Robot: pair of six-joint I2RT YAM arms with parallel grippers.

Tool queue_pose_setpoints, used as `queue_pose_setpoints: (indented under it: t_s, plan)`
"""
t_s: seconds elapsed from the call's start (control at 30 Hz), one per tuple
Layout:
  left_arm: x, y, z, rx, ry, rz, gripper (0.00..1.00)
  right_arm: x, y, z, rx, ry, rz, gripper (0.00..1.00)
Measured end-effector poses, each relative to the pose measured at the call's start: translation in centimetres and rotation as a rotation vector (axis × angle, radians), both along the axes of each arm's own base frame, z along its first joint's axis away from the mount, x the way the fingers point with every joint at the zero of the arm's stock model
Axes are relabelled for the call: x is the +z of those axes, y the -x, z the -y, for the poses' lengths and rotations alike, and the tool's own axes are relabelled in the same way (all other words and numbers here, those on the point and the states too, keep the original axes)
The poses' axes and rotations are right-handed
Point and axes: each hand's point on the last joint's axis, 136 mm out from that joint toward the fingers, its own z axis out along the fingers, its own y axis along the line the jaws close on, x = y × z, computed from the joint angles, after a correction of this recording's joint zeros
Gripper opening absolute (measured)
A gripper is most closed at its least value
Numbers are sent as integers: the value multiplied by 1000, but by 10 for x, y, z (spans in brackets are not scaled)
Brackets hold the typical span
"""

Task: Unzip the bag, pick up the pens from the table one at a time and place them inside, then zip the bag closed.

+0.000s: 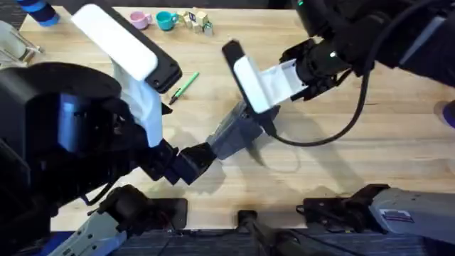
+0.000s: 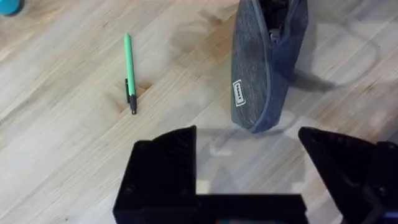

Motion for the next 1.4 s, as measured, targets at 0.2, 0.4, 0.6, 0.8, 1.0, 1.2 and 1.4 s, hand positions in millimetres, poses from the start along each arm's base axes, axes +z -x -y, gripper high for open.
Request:
queue_pose_setpoints:
  t_s: [0.2, 0.4, 0.6, 0.8, 1.0, 1.2, 1.4]
  plan:
    - [0, 0, 0, 0, 0, 0, 993, -11, 6, -15, 151, 56, -22, 31]
    - [0, 0, 0, 0, -1, 0, 994, -31, 21, -43, 272, 20, -108, 31]
    - [0, 0, 0, 0, 0, 0, 994, -41, 40, -77, 380, -29, -151, 31]
    - [0, 0, 0, 0, 1, 2, 994, -52, 50, -90, 421, -29, -188, 31]
    - [0, 0, 0, 0, 1, 2, 993, -56, 51, -91, 418, -27, -198, 159]
    - [0, 0, 0, 0, 1, 2, 993, -57, 53, -92, 421, -30, -206, 965]
    - [0, 0, 0, 0, 1, 2, 993, -57, 53, -92, 420, -30, -206, 996]
